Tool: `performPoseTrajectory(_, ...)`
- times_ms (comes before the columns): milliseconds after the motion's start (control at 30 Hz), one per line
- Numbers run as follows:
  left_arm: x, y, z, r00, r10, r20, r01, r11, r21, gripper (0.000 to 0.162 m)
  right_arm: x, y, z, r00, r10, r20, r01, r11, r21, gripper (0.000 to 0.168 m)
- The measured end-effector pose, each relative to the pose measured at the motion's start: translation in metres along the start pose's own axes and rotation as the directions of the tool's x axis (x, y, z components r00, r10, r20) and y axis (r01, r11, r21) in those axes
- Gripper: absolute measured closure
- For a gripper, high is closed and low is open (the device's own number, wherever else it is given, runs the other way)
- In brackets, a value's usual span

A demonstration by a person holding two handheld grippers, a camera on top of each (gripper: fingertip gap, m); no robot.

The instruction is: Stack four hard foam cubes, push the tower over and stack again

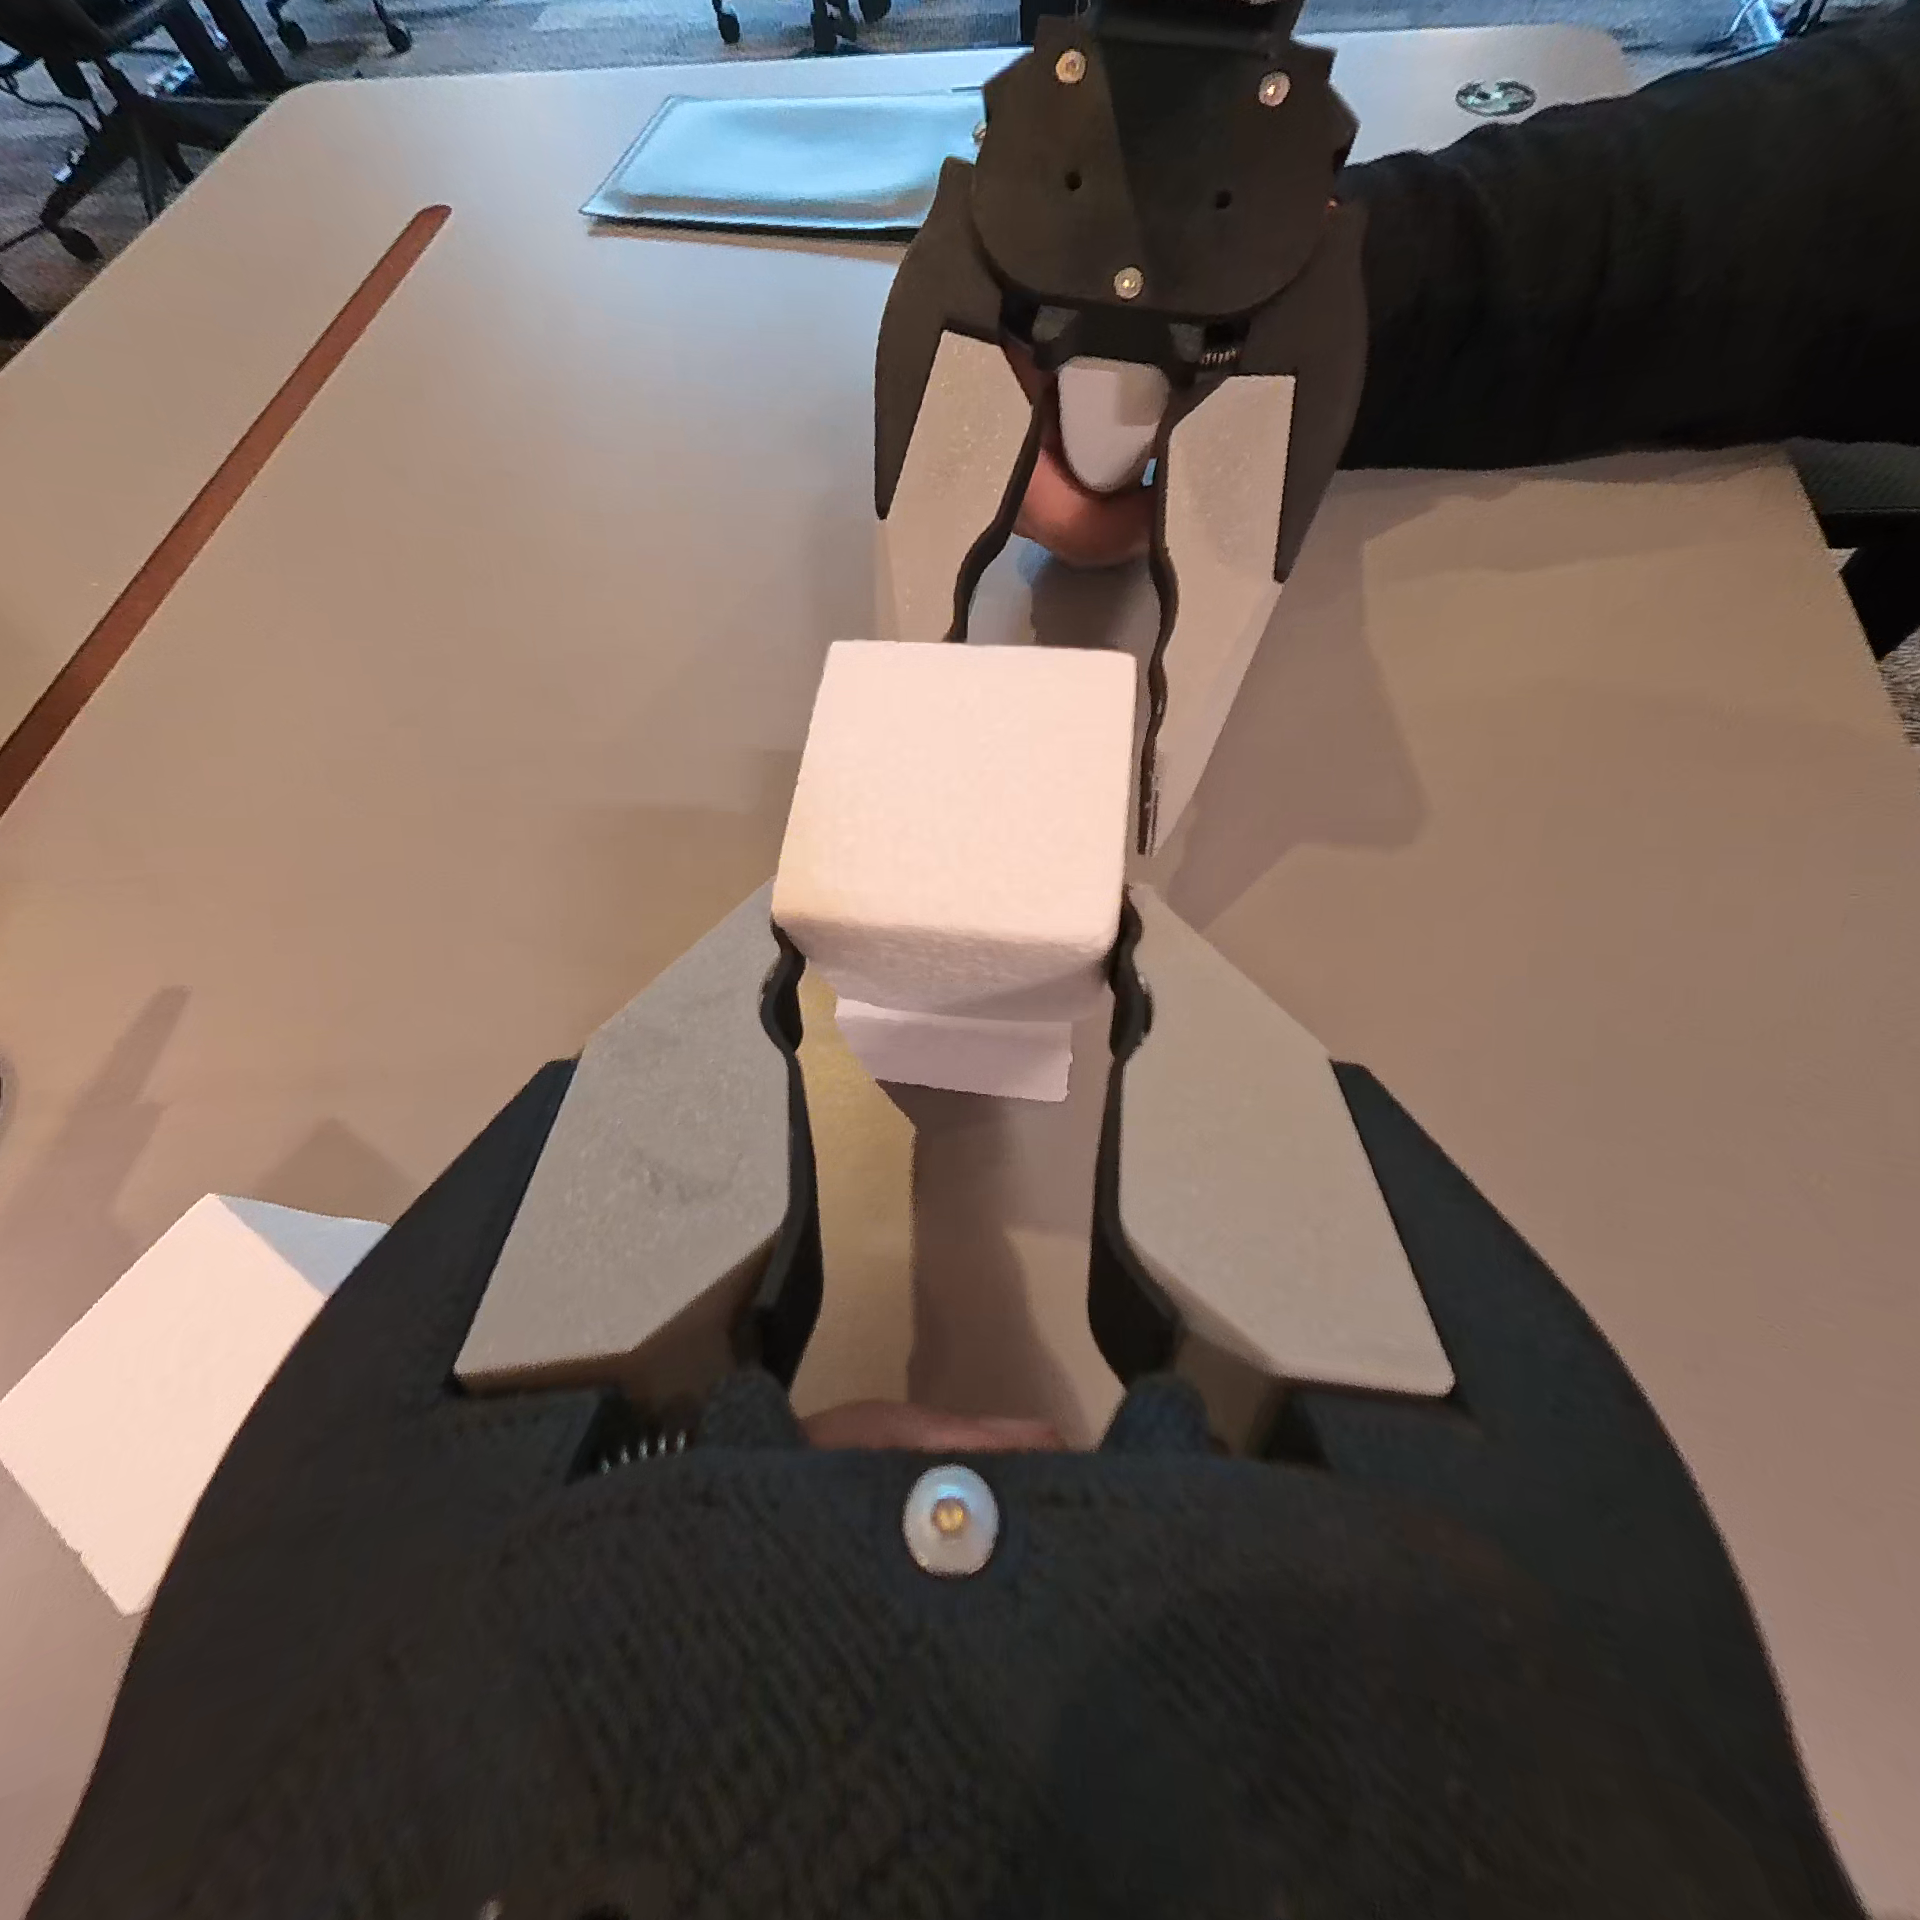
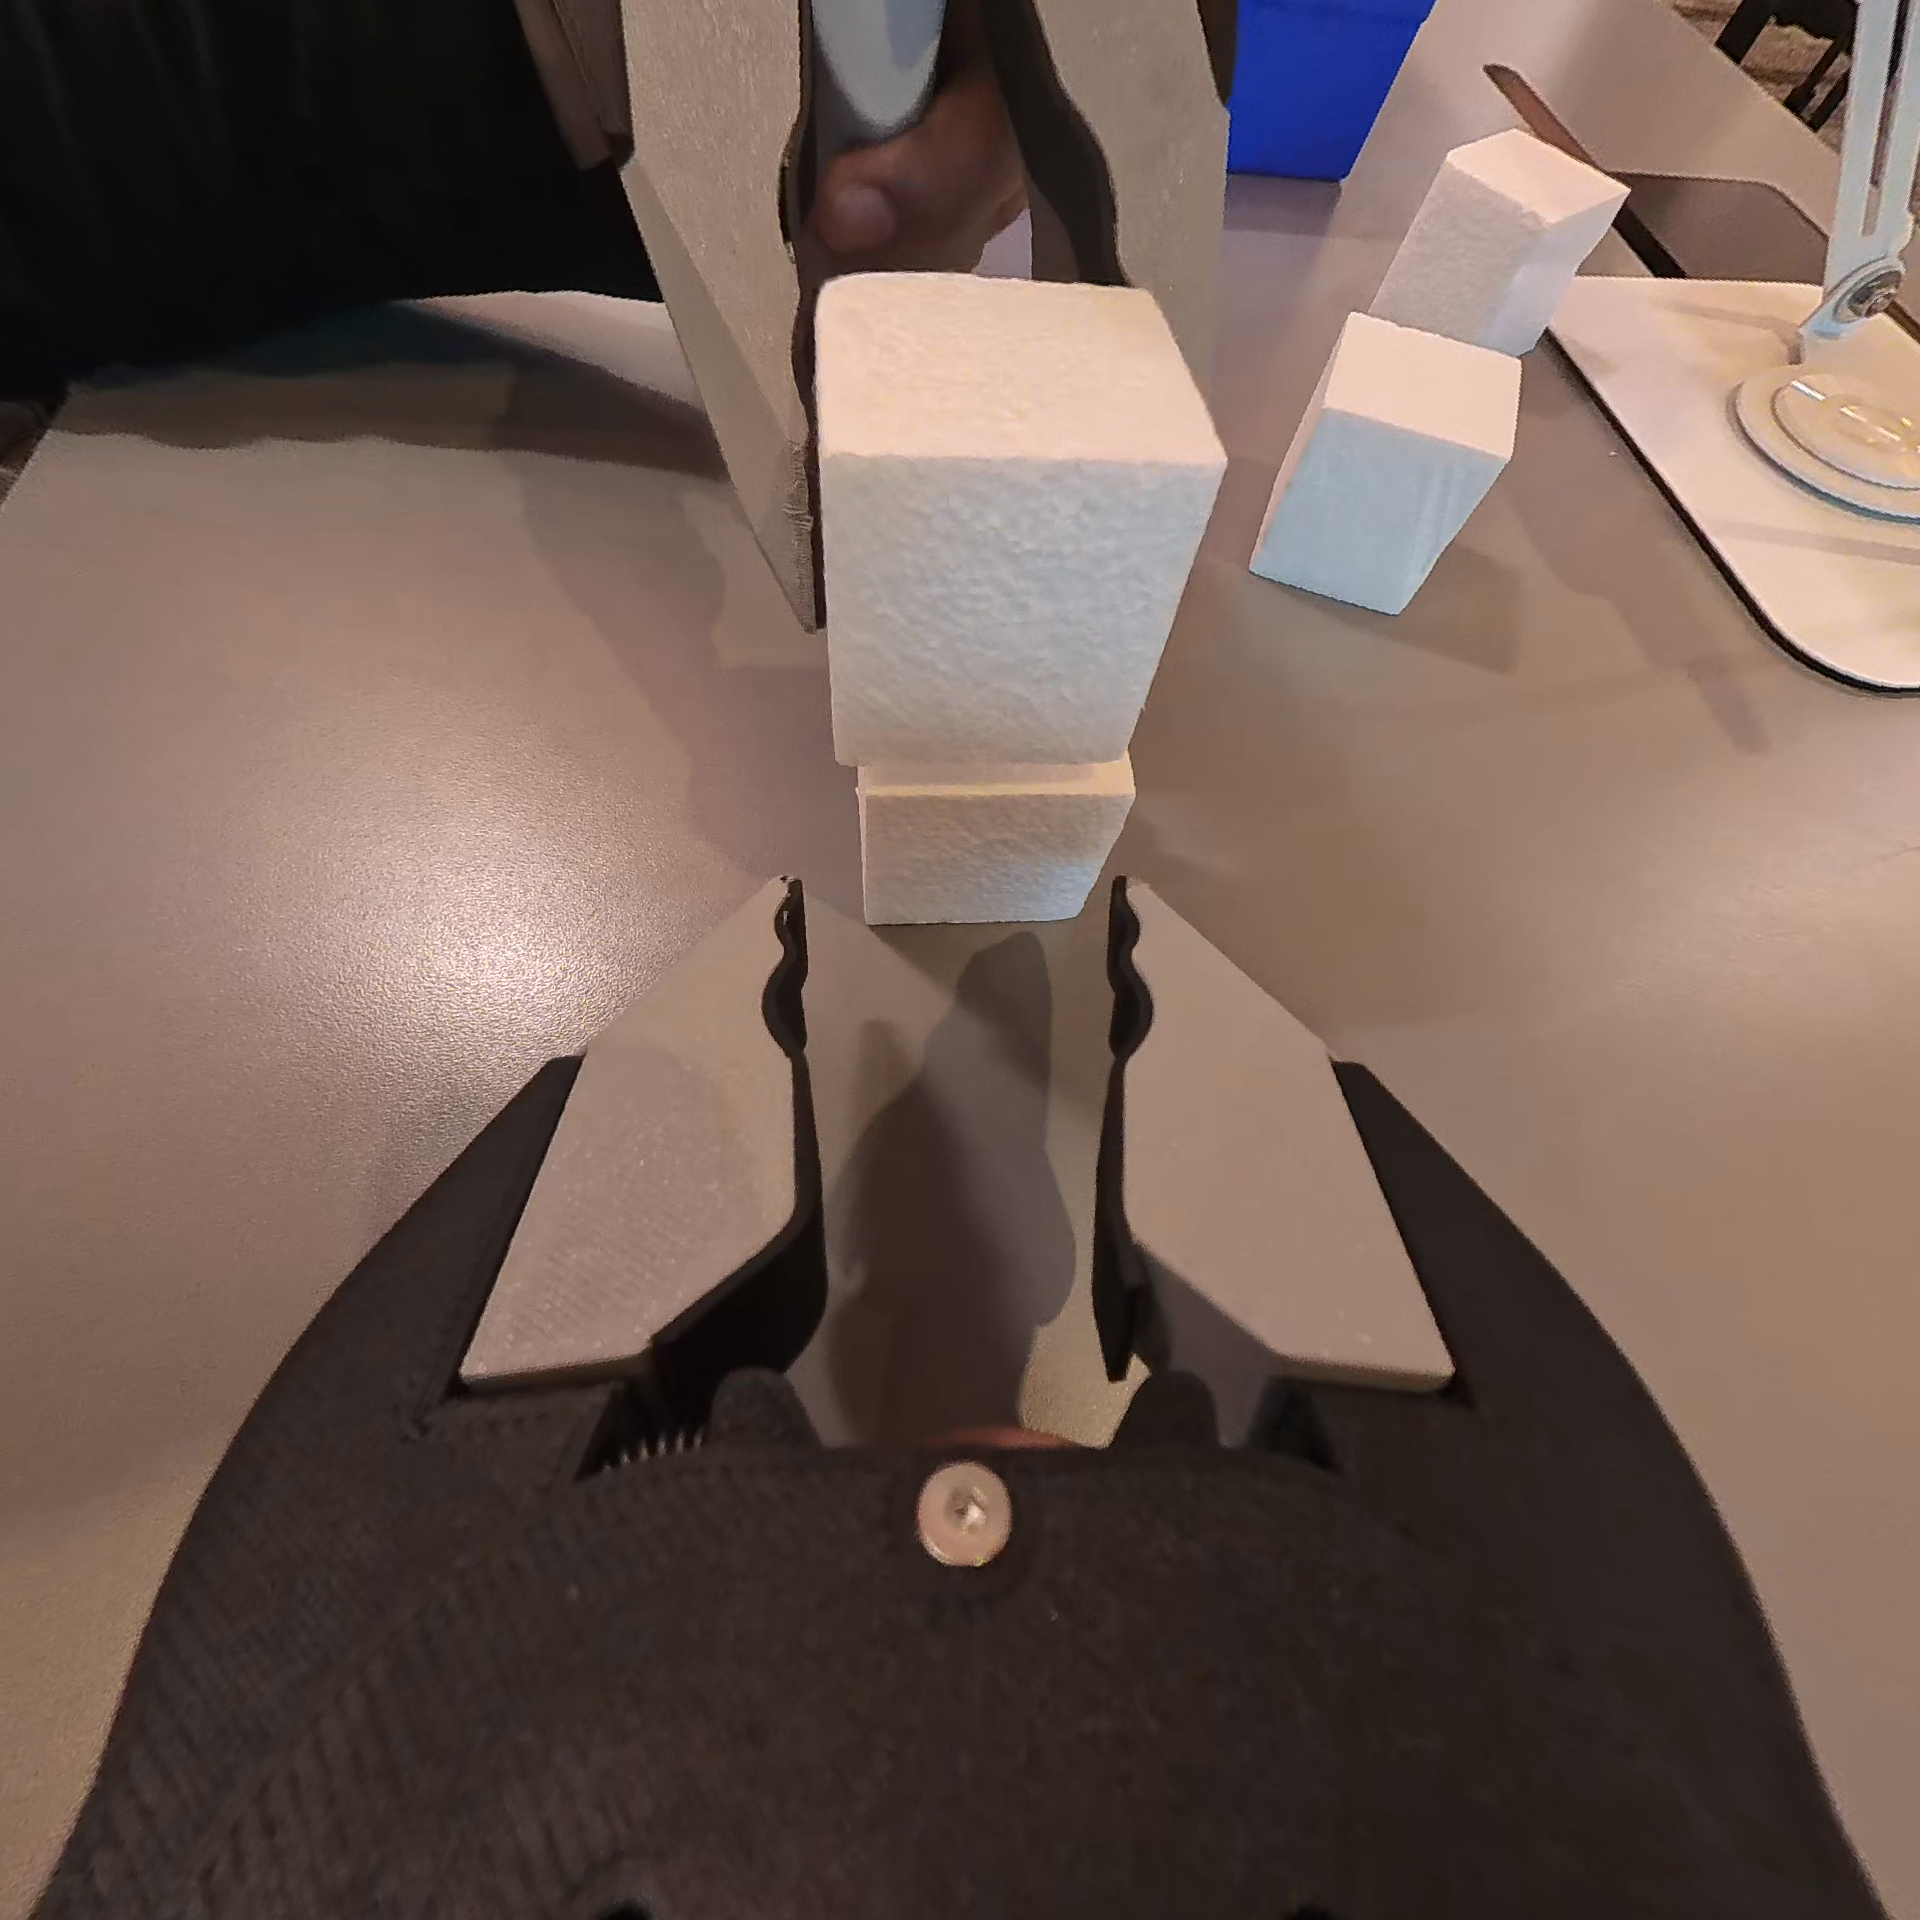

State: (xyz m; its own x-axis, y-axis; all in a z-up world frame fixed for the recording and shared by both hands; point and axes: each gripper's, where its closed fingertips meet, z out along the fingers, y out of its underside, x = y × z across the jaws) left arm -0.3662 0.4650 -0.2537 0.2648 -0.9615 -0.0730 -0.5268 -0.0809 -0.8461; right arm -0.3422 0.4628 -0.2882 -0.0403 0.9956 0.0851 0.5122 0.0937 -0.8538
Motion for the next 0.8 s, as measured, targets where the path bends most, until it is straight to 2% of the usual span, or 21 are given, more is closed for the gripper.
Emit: performPoseTrajectory(800, -0.0022, 0.0045, 0.0030, 1.000, 0.003, 0.008, -0.003, 1.000, -0.016, 0.104, -0.0012, 0.0005, -0.0002, 1.000, 0.002, 0.004, -0.002, 1.000, -0.002, 0.112)
